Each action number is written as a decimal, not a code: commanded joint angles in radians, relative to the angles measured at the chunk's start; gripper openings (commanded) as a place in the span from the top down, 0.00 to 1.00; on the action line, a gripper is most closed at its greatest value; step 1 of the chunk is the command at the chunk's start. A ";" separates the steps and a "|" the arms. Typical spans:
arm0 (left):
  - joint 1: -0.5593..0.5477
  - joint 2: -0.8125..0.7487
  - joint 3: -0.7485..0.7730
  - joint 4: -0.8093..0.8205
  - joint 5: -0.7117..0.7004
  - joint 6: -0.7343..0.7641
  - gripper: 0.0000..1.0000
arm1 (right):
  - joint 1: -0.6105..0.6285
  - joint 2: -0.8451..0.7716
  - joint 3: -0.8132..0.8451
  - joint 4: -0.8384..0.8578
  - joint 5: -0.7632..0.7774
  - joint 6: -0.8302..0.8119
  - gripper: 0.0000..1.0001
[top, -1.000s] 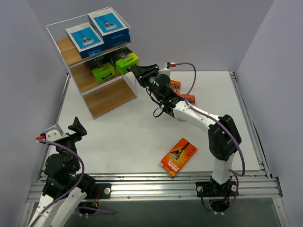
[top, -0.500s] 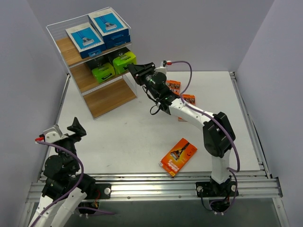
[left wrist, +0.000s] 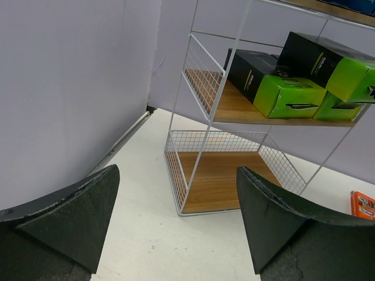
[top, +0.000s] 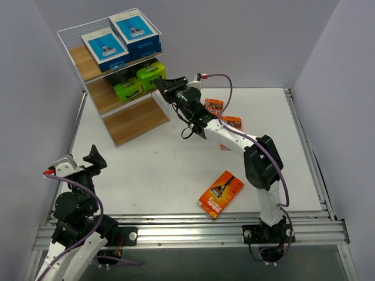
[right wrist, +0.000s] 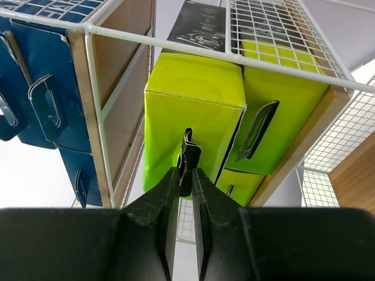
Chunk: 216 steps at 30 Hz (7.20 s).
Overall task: Place and organize the shaving razors onto the shelf
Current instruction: Place the shaving razor onto shelf, then grab a shaving razor with the right arm
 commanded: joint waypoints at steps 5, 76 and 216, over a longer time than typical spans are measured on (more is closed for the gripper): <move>-0.003 -0.005 0.016 0.031 0.005 0.010 0.11 | -0.006 0.033 0.099 0.074 -0.006 0.026 0.89; 0.026 0.056 0.025 0.015 0.115 0.045 0.04 | -0.106 -0.564 -0.539 -0.137 -0.182 -0.214 0.29; -0.072 0.334 0.155 -0.156 0.399 -0.018 0.06 | 0.058 -1.382 -1.312 -1.088 0.006 -0.317 0.00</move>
